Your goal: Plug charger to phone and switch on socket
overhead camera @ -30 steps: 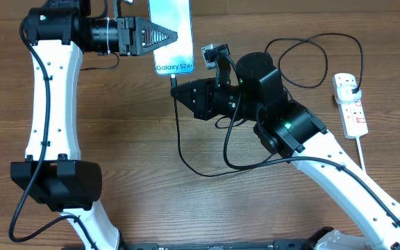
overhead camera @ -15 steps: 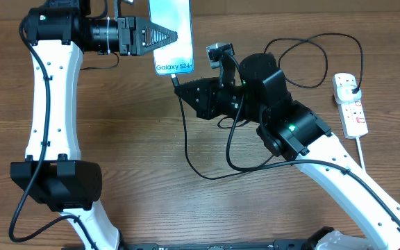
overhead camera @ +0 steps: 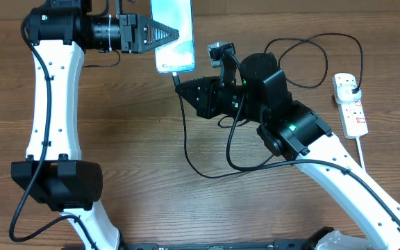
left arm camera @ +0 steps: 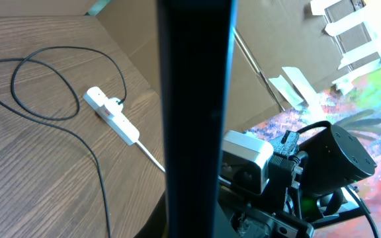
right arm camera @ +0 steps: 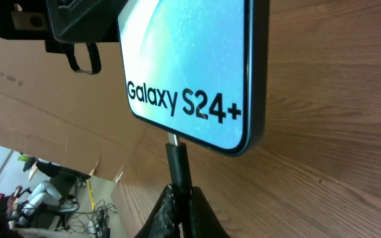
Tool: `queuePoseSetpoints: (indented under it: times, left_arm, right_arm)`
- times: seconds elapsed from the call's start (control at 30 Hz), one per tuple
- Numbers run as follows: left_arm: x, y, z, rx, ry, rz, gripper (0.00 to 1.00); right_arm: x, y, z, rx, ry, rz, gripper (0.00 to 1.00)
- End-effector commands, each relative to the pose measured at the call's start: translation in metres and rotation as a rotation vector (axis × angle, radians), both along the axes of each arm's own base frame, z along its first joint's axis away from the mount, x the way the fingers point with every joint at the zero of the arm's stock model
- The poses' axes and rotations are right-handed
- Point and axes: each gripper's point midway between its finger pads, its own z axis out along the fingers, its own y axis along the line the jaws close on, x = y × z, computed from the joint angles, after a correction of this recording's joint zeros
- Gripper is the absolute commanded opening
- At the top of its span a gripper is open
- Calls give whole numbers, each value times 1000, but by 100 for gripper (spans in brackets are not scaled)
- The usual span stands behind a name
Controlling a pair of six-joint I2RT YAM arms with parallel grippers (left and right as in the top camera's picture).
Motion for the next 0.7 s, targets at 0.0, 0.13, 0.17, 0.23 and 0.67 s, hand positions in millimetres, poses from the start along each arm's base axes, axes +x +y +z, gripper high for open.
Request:
queuePoseSetpoints:
  times: [0.0, 0.13, 0.17, 0.23, 0.67]
  left_arm:
    - [-17, -6, 22, -41, -26, -36, 4]
    - [-16, -4, 22, -41, -28, -32, 4]
    - [-16, -4, 22, -41, -29, -32, 4]
    - [-14, -3, 23, -41, -42, -29, 4]
    - [-16, -3, 28, -70, -30, -44, 4]
  right_arm:
    - [0, -8, 34, 42, -76, -26, 4]
    - [-1, -8, 31, 35, -61, -27, 4]
    - [-1, -8, 30, 32, -57, -26, 4]
    - [-4, -6, 27, 25, -48, -19, 4]
    - [-3, -4, 31, 31, -69, -29, 4]
